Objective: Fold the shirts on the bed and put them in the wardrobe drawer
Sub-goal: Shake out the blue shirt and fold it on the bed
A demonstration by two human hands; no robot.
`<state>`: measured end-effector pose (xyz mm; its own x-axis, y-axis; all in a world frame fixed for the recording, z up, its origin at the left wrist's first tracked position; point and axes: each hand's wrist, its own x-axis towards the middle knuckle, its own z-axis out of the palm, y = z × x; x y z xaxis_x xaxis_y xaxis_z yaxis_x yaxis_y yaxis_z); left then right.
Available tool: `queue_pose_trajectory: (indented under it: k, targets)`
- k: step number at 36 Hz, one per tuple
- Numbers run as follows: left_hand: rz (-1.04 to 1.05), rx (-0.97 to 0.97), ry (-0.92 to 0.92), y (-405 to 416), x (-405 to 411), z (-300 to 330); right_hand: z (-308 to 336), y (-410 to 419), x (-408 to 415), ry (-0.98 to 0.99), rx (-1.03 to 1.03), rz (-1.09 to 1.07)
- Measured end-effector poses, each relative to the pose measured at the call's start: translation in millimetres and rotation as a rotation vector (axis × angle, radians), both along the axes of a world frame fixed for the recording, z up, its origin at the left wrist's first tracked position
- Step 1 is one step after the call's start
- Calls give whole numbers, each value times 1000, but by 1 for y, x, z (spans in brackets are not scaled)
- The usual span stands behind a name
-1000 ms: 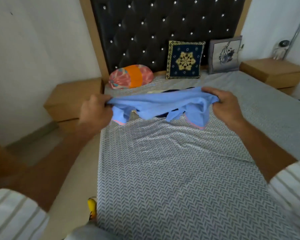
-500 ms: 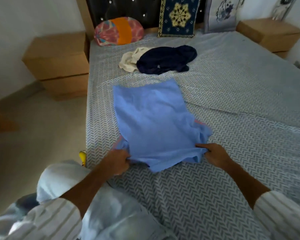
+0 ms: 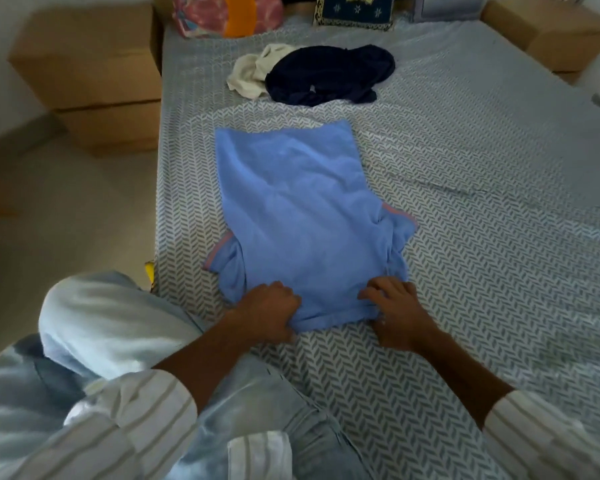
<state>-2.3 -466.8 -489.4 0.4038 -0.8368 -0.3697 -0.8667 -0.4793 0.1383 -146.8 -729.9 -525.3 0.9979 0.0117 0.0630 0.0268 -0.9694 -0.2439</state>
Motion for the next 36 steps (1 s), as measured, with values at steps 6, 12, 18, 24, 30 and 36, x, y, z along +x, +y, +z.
queue_pose_trajectory:
  k: [6,12,18,24,30,36]
  targets:
    - [-38,-73,-7,-6,-5,-20,-15,5,-6,43,-36,-14]
    - [20,-191,201,-9,-6,-24,-7,6,-11,-21,153,-57]
    - [115,-219,471,-9,-2,-28,-10,1,-18,214,135,-112]
    - [132,-215,505,-12,-4,-31,-12,-2,-11,256,84,-170]
    - [267,-315,586,-16,-4,-33,-10,-3,-10,68,265,-87]
    - [362,-338,604,-18,-1,-34,-8,-5,-19,210,462,-290]
